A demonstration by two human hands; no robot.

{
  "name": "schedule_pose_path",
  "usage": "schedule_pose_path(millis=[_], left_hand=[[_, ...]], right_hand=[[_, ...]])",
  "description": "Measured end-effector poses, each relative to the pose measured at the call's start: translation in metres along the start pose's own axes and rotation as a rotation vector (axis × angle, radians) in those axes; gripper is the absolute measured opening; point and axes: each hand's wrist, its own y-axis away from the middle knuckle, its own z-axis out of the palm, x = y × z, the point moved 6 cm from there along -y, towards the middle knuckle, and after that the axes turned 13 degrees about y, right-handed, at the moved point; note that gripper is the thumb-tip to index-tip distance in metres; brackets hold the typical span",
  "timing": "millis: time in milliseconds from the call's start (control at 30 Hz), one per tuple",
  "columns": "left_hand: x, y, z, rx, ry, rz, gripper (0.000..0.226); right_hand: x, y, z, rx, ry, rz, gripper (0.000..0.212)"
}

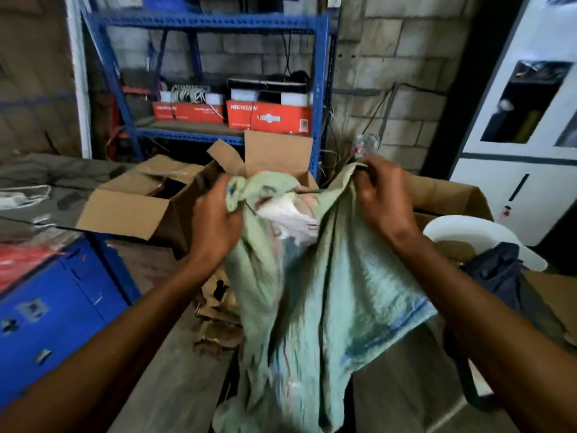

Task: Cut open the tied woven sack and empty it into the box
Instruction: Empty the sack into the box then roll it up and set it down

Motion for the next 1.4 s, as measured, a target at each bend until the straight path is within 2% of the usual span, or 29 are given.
schedule_pose_path(millis=[67, 100, 167, 233, 267, 333, 367, 433, 467, 500, 533, 567, 600, 633, 667, 733, 767, 800, 833, 900, 933, 967, 1067, 1167, 1200, 1300, 1333, 1400], left_hand=[[0.01, -0.007, 0.004, -0.105, -0.05, 0.038, 0.023], [0.015, -0.013, 0.0, -0.072, -0.056, 0.038, 0.023], [0.019, -0.02, -0.007, 0.029, -0.006, 0.006, 0.023], [0.025, -0.024, -0.012, 0.023, 0.034, -0.004, 0.026], [0.026, -0.03, -0.017, 0.078, 0.085, -0.001, 0.027], [0.031, -0.041, -0.025, 0.143, 0.218, -0.031, 0.035], [0.036, -0.041, -0.019, 0.031, 0.272, -0.072, 0.047], [0.048, -0.027, 0.015, -0.358, 0.358, -0.198, 0.088], [0.05, -0.019, 0.028, -0.437, 0.373, -0.178, 0.103], [0.054, -0.016, 0.034, -0.403, 0.369, -0.118, 0.104], [0.055, -0.016, 0.032, -0.3, 0.336, -0.074, 0.09], [0.052, -0.021, 0.026, -0.185, 0.289, -0.046, 0.065], [0.052, -0.026, 0.016, -0.074, 0.216, -0.024, 0.041], [0.05, -0.032, 0.006, 0.007, 0.186, -0.001, 0.025], [0.049, -0.04, -0.002, 0.04, 0.216, 0.017, 0.018], [0.057, -0.054, -0.015, -0.006, 0.403, 0.05, 0.017], [0.066, -0.059, -0.017, -0.055, 0.513, 0.048, 0.019], [0.074, -0.061, -0.015, -0.102, 0.621, 0.029, 0.023], [0.083, -0.062, -0.009, -0.149, 0.711, 0.004, 0.027], [0.09, -0.057, 0.006, -0.213, 0.773, -0.094, 0.034], [0.09, -0.052, 0.012, -0.237, 0.755, -0.141, 0.038], [0.088, -0.048, 0.013, -0.232, 0.685, -0.14, 0.042], [0.061, -0.05, 0.004, -0.142, 0.311, -0.016, 0.034], [0.026, -0.043, -0.001, -0.149, 0.113, -0.032, 0.022], [0.018, -0.039, -0.003, -0.136, 0.096, -0.037, 0.021], [0.006, -0.03, 0.001, -0.209, 0.025, -0.033, 0.024], [0.004, -0.028, 0.006, -0.243, 0.007, -0.025, 0.024], [0.002, -0.031, 0.004, -0.143, 0.088, -0.075, 0.016]], right_hand=[[-0.012, -0.01, 0.005, -0.157, 0.033, -0.064, 0.021], [-0.018, -0.013, 0.005, -0.192, 0.061, -0.093, 0.021], [-0.022, -0.019, -0.006, -0.071, 0.023, -0.036, 0.02], [-0.032, -0.024, -0.012, -0.121, 0.041, -0.05, 0.02], [-0.036, -0.028, -0.015, -0.155, 0.046, -0.063, 0.02], [-0.038, -0.044, -0.035, -0.05, -0.007, 0.009, 0.02], [-0.042, -0.05, -0.04, -0.035, -0.024, 0.052, 0.02], [-0.046, -0.053, -0.03, -0.169, -0.147, 0.159, 0.02], [-0.048, -0.051, -0.02, -0.256, -0.299, 0.228, 0.019], [-0.052, -0.049, -0.014, -0.322, -0.465, 0.297, 0.016], [-0.058, -0.046, -0.013, -0.372, -0.591, 0.329, 0.014], [-0.061, -0.044, -0.016, -0.416, -0.664, 0.313, 0.013], [-0.062, -0.043, -0.023, -0.451, -0.705, 0.268, 0.015], [-0.057, -0.041, -0.031, -0.474, -0.715, 0.212, 0.026], [-0.049, -0.037, -0.039, -0.498, -0.681, 0.161, 0.045], [-0.035, -0.019, -0.039, -0.577, -0.512, 0.085, 0.091], [-0.033, -0.01, -0.031, -0.589, -0.435, 0.057, 0.105], [-0.035, -0.004, -0.021, -0.541, -0.403, 0.049, 0.109], [-0.034, -0.004, -0.011, -0.429, -0.424, 0.064, 0.102], [-0.032, -0.007, 0.002, -0.181, -0.507, 0.129, 0.063], [-0.031, -0.009, 0.007, -0.116, -0.472, 0.135, 0.044], [-0.03, -0.011, 0.014, -0.12, -0.411, 0.124, 0.032], [-0.029, -0.008, 0.034, -0.343, -0.295, 0.034, 0.016], [-0.016, -0.007, 0.045, -0.438, -0.118, 0.012, 0.045], [-0.011, -0.008, 0.05, -0.461, -0.083, 0.0, 0.046], [-0.006, -0.015, 0.045, -0.282, -0.077, -0.013, 0.039], [-0.011, -0.015, 0.05, -0.295, -0.085, -0.049, 0.035], [-0.019, -0.006, 0.068, -0.449, -0.119, -0.081, 0.024]])
